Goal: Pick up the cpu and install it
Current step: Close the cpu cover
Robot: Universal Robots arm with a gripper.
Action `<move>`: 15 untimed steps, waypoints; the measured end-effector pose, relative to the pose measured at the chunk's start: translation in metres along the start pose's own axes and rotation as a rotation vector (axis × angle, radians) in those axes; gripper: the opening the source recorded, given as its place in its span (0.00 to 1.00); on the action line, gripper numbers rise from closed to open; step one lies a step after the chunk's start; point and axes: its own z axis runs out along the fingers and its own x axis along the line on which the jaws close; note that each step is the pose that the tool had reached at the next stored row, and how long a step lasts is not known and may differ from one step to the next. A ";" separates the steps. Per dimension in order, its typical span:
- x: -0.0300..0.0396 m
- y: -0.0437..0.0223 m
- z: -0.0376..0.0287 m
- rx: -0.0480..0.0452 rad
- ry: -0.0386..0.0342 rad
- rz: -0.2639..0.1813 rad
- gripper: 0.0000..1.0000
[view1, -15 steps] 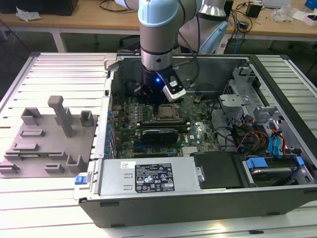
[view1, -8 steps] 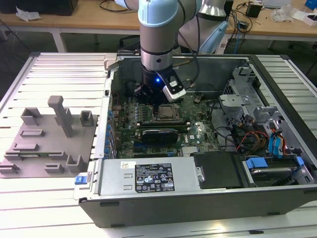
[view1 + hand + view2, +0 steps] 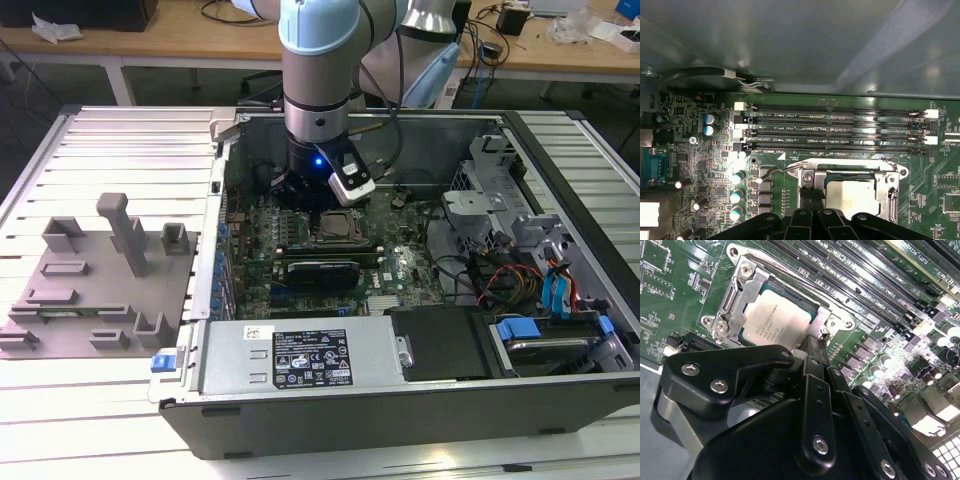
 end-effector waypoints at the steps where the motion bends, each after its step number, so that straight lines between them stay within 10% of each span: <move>1: 0.0000 -0.0001 -0.0016 0.0013 0.0008 0.000 0.11; 12: -0.0016 0.0001 -0.0205 0.0019 0.0013 0.000 0.11; 15: -0.0178 -0.0004 -0.0199 0.0019 0.0025 0.000 0.11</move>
